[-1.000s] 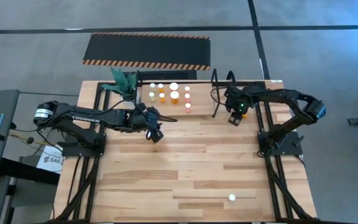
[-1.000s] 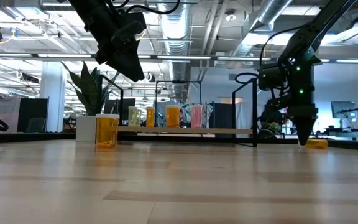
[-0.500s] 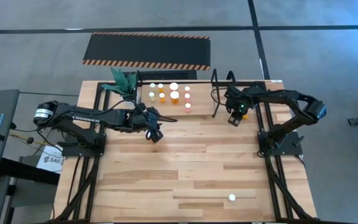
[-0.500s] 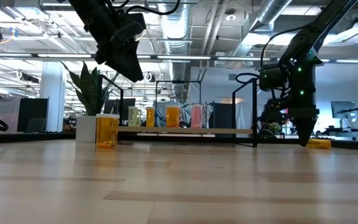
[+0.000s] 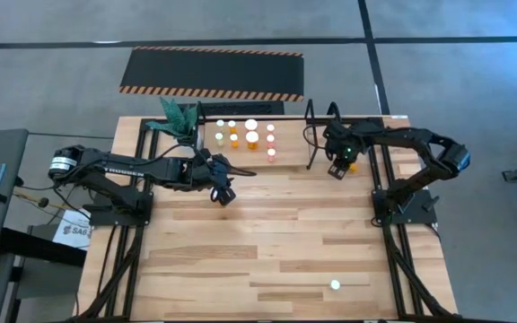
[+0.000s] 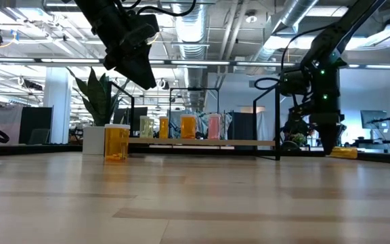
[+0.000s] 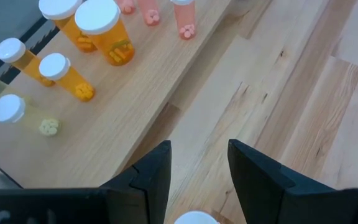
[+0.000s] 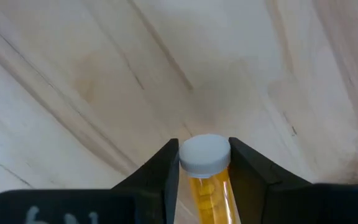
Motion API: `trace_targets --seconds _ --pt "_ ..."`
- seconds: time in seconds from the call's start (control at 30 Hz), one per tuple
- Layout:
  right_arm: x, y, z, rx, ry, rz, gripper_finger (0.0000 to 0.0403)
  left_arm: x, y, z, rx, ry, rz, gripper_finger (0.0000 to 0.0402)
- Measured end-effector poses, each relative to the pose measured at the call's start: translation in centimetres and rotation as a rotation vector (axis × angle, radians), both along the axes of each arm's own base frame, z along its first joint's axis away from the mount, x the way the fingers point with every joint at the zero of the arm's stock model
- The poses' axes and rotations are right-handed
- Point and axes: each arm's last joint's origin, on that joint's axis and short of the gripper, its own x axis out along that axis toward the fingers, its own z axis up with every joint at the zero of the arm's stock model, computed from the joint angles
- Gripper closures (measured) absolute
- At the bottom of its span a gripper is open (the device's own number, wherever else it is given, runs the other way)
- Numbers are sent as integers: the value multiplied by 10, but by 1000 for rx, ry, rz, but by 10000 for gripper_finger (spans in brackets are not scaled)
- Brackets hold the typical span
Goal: Pick and place medicine bottles onto shelf by color
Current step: Move the small orange pill bottle to the center of the table
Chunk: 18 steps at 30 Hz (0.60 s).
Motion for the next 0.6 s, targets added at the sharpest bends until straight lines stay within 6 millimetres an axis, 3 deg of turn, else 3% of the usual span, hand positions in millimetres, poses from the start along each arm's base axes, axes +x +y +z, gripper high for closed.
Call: trace_targets --seconds 0.33,0.47,0.6 --pt "-2 -10 26 -157 224 -41 271 0 0 0 -2 3 3 255" --pt "-2 -20 47 -236 202 -79 271 2 0 2 -2 -31 4 255" --pt "-9 -28 80 -347 126 -147 271 6 0 5 12 -78 -6 255"
